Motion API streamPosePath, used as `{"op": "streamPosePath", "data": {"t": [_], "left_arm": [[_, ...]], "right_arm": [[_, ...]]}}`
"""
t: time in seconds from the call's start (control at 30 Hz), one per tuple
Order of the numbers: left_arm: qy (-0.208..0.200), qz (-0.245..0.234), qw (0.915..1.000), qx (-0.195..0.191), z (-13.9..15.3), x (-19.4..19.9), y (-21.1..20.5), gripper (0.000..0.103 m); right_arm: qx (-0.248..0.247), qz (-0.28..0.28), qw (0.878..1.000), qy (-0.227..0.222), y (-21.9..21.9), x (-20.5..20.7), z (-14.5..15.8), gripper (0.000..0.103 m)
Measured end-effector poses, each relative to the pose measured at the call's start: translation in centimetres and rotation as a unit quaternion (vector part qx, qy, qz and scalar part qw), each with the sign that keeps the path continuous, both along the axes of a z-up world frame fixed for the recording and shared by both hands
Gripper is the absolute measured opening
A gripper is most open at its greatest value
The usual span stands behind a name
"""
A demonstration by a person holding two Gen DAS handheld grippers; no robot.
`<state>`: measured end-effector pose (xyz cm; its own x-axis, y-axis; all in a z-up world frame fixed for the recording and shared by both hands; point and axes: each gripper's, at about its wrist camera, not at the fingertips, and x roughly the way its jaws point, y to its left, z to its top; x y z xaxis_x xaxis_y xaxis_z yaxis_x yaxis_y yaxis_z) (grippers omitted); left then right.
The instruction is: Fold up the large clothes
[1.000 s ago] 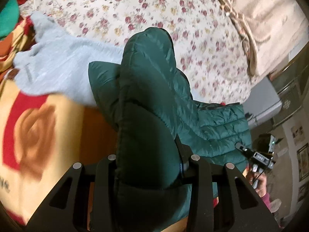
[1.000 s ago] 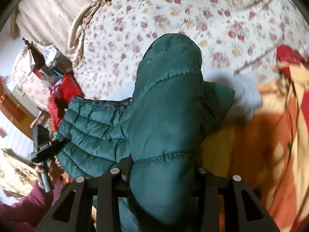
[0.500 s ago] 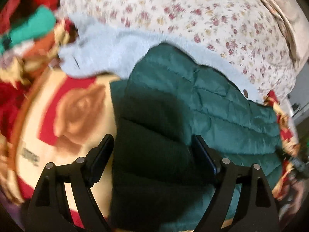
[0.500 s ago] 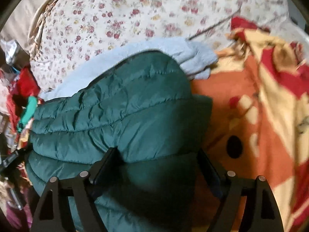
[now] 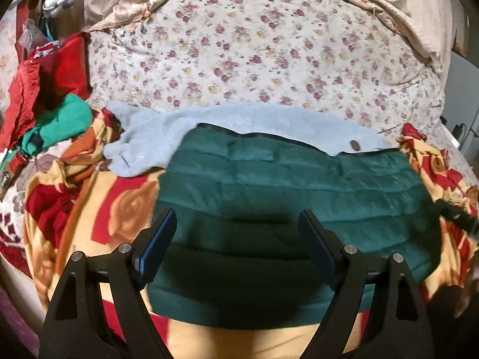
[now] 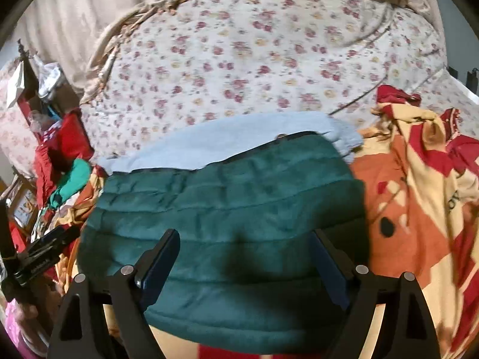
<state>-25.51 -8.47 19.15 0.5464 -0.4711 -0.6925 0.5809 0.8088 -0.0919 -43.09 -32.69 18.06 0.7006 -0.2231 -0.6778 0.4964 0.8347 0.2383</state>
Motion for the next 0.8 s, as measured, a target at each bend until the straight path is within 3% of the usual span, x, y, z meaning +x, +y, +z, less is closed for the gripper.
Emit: {"op": "streamPosePath", "data": {"t": [0.27,0.4,0.8], "left_arm": [[-0.041,0.01,0.9991,-0.004,0.5,-2.7,-0.7,0.083],[-0.045,0.012,0.9989,-0.002,0.4,-3.1,-0.8,0.083],[-0.048,0.013,0.9987,0.002,-0.3,-3.3,-0.4,0.083]], "right_arm": [[-0.05,0.008,0.999,0.01,4.4,1.3,-0.3,0.086],[-0.067,0.01,0.998,0.013,5.5,1.6,-0.4,0.091],[-0.114,0.014,0.993,0.027,7.1,2.5,-0.4,0.092]]}}
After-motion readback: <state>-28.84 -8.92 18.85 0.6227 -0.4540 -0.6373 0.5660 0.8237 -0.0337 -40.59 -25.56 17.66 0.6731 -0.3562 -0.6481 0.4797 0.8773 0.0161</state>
